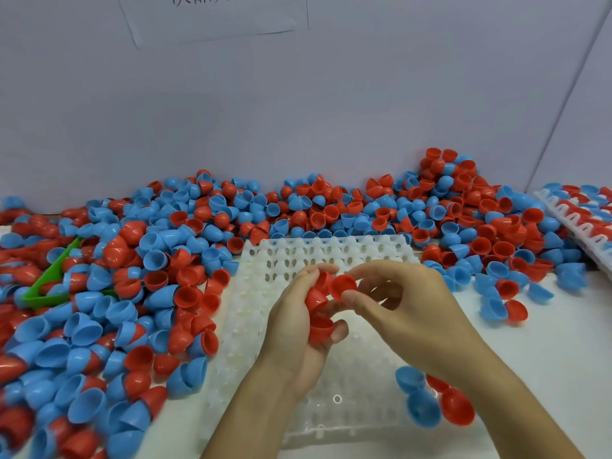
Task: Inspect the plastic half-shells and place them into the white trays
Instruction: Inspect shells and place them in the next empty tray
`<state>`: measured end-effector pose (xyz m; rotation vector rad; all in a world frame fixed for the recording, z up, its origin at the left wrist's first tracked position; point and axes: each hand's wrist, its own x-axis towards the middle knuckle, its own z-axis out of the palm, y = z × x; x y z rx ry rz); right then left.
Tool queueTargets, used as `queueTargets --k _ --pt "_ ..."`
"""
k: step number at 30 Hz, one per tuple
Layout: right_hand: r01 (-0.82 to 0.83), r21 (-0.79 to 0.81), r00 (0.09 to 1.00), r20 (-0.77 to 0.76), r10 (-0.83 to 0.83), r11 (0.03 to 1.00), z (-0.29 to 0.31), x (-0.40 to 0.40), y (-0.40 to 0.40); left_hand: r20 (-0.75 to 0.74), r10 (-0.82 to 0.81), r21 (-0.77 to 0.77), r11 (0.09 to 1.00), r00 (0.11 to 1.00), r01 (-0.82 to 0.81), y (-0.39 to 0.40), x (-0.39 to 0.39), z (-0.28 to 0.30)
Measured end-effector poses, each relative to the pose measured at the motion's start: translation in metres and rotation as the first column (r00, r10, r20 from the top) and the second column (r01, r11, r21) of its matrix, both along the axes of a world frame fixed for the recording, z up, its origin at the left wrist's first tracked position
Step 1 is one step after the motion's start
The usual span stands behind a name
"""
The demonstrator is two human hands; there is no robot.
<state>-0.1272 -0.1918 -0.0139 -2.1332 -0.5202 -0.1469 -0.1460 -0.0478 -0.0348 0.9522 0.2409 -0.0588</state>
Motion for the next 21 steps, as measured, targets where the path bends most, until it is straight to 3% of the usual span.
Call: queueTargets --k 12,17,21 --pt "0.071 0.144 0.997 -0.048 -0.065 0.987 -0.011 -0.001 -0.006 0.007 0.055 0.14 0.989 0.998 -0.055 -0.003 0.003 -0.004" --pt "0.074 -0.108 0.977 0.209 -0.05 0.991 -0.008 -0.005 -0.011 0.13 0.086 0.407 0.904 0.988 -0.132 -0.003 0.001 -0.007" --pt "-0.025 -0.274 0.964 0.247 0.096 0.961 -0.008 -0.007 -0.01 0.149 0.015 0.554 0.827 0.989 -0.096 -0.003 -0.001 -0.01"
